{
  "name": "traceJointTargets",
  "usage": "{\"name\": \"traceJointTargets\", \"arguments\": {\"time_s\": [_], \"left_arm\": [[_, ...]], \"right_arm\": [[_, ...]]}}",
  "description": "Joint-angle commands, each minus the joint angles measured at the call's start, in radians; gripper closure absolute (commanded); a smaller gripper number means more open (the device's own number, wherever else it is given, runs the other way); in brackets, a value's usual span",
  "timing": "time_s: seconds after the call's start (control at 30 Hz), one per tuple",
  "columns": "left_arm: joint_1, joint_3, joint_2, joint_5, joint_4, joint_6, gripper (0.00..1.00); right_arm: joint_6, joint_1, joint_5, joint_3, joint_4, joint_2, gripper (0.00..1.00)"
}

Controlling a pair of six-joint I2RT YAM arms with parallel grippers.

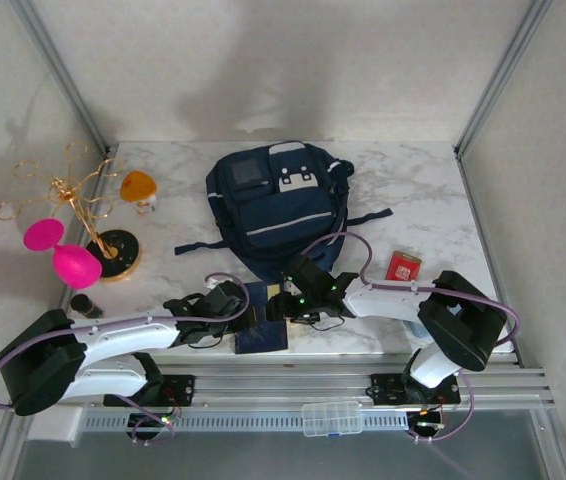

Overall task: Pack the student bag
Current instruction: Pick up the book from the bottom-center of the table.

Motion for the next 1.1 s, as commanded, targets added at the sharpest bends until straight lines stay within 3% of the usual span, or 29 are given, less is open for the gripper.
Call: {"name": "traceJointTargets", "arguments": {"time_s": [0.0,0.3,0.8,0.97,1.07], "left_arm": [[-0.009,-0.028,0.000,-0.053,-0.017,-0.028,0.55],[-0.017,-0.038,0.007,-0.076,-0.037,-0.040,0.57],[-0.024,-0.029,0.022,-0.080,-0.035,-0.036,0.56],[-0.026,-0.024,-0.017,-0.096,-0.050,-0.046,0.51],[-0.024,-0.017,-0.061,-0.116,-0.067,-0.057,0.46]], "right_arm": [[0.021,0.011,-0.045,0.037,0.052,0.001,0.41],[0.085,0.010,-0.104,0.021,0.092,-0.051,0.50],[0.088,0.009,-0.011,0.008,0.005,-0.028,0.81],[0.092,0.047,-0.024,0.021,0.046,-0.048,0.98],[0.080,0.068,-0.004,0.037,0.029,-0.033,1.00]]}}
